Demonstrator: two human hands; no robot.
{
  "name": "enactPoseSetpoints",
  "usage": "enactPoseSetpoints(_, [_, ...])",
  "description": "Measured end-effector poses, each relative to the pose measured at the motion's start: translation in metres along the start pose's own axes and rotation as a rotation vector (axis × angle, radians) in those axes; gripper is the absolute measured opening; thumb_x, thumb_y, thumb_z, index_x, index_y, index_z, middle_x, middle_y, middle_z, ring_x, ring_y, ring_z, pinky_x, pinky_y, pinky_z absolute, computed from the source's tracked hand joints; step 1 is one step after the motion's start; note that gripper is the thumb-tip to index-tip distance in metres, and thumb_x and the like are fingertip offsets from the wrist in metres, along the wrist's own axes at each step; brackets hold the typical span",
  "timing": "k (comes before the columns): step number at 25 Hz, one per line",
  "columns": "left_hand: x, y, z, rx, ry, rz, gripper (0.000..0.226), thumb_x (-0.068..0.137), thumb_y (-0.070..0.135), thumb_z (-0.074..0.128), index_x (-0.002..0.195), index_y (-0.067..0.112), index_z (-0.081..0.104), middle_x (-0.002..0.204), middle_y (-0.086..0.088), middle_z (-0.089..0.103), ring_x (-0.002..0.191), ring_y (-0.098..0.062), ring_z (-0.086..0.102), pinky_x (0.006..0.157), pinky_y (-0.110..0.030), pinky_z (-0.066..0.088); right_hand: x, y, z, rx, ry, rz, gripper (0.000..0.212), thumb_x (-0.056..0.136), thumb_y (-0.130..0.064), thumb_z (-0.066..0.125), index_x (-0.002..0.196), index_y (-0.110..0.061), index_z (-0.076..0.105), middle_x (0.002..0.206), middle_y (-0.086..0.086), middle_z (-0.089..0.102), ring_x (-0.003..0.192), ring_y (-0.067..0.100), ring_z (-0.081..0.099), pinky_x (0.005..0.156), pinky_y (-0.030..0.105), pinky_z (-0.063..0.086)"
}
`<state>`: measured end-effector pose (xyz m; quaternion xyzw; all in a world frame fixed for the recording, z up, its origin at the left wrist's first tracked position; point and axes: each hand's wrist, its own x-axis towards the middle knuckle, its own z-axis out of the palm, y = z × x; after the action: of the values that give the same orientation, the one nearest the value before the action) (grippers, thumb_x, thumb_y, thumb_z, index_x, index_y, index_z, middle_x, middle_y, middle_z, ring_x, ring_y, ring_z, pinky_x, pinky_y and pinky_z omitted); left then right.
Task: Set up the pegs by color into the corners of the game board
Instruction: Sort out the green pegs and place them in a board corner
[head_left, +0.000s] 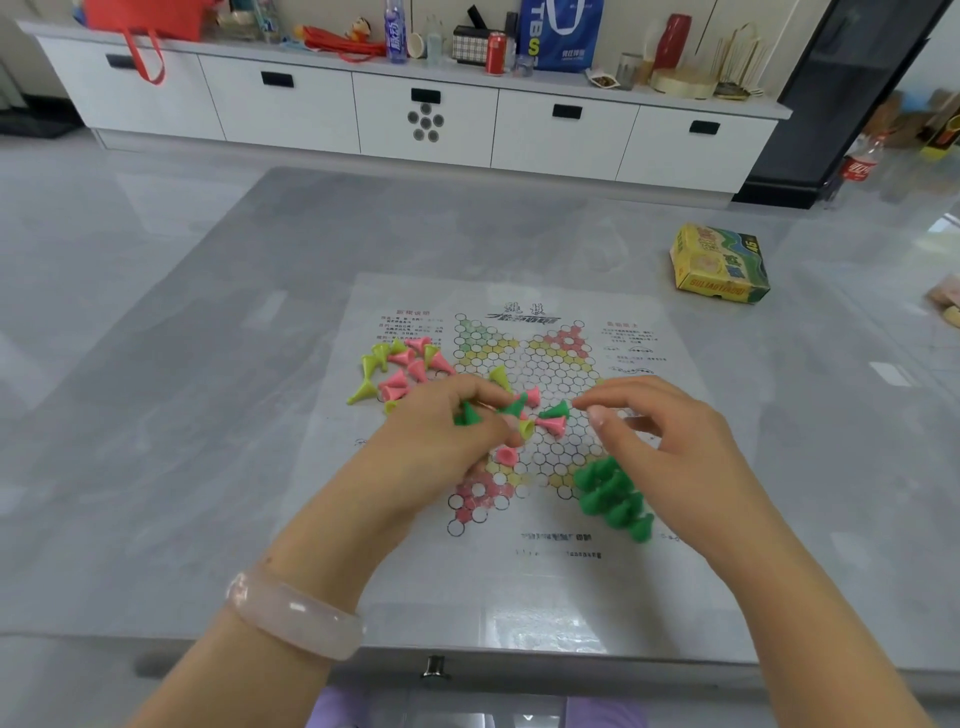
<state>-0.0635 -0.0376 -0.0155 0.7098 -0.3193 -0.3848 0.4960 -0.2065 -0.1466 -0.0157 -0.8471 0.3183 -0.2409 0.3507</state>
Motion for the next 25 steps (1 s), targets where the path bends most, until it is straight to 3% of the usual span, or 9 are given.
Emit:
enactPoseSetpoints(6, [0.001, -0.005, 0.011, 0.099, -0.084, 0.068, 0.011, 0.085, 0.018, 0.061, 0.093, 0.024, 0.062, 0.078, 0.006, 0.07, 0.051, 0.009, 0.054, 0.05, -0.007, 0.041, 0.002, -0.005, 0.011, 0.076, -0.062, -0.043, 0.008, 0.081, -0.024, 0.062, 0.078, -0.028, 0.069, 0.083, -0.009, 0.066, 0.085, 0.005, 0.058, 0.081, 0.025, 0.047])
enactPoseSetpoints(12, [0.001, -0.005, 0.012, 0.153, -0.045, 0.065, 0.01, 0.083, 0.023, 0.062, 0.093, 0.026, 0.061, 0.082, 0.005, 0.064, 0.058, -0.003, 0.053, 0.057, -0.016, 0.046, 0.002, -0.004, 0.008, 0.074, -0.079, -0.04, 0.008, 0.08, -0.022, 0.064, 0.078, -0.027, 0.07, 0.083, -0.012, 0.065, 0.086, 0.004, 0.058, 0.081, 0.023, 0.048])
enactPoseSetpoints(15, [0.002, -0.006, 0.006, 0.111, 0.028, 0.009, 0.01, 0.081, 0.027, 0.066, 0.085, 0.02, 0.059, 0.074, 0.006, 0.055, 0.059, -0.006, 0.048, 0.06, -0.019, 0.044, 0.003, 0.001, 0.002, -0.001, -0.083, 0.028, 0.007, 0.08, -0.023, 0.064, 0.075, -0.027, 0.068, 0.09, -0.015, 0.061, 0.09, -0.001, 0.053, 0.077, 0.01, 0.039])
enactPoseSetpoints(19, [0.003, -0.003, 0.0, 0.023, 0.054, -0.104, 0.008, 0.084, 0.019, 0.061, 0.086, 0.024, 0.055, 0.072, 0.0, 0.052, 0.061, -0.011, 0.047, 0.062, -0.022, 0.04, 0.001, 0.011, 0.002, -0.32, -0.207, 0.009, 0.005, 0.083, -0.026, 0.062, 0.082, -0.027, 0.067, 0.104, -0.017, 0.047, 0.105, 0.003, 0.035, 0.08, 0.013, 0.02])
enactPoseSetpoints(25, [0.006, 0.0, 0.002, -0.119, 0.023, -0.154, 0.02, 0.083, 0.0, 0.043, 0.085, 0.014, 0.057, 0.072, -0.004, 0.053, 0.062, -0.015, 0.046, 0.056, -0.025, 0.038, -0.001, 0.013, 0.004, -0.401, -0.26, 0.001, 0.011, 0.084, -0.028, 0.06, 0.089, -0.024, 0.068, 0.119, -0.012, 0.048, 0.117, 0.008, 0.035, 0.088, 0.016, 0.021])
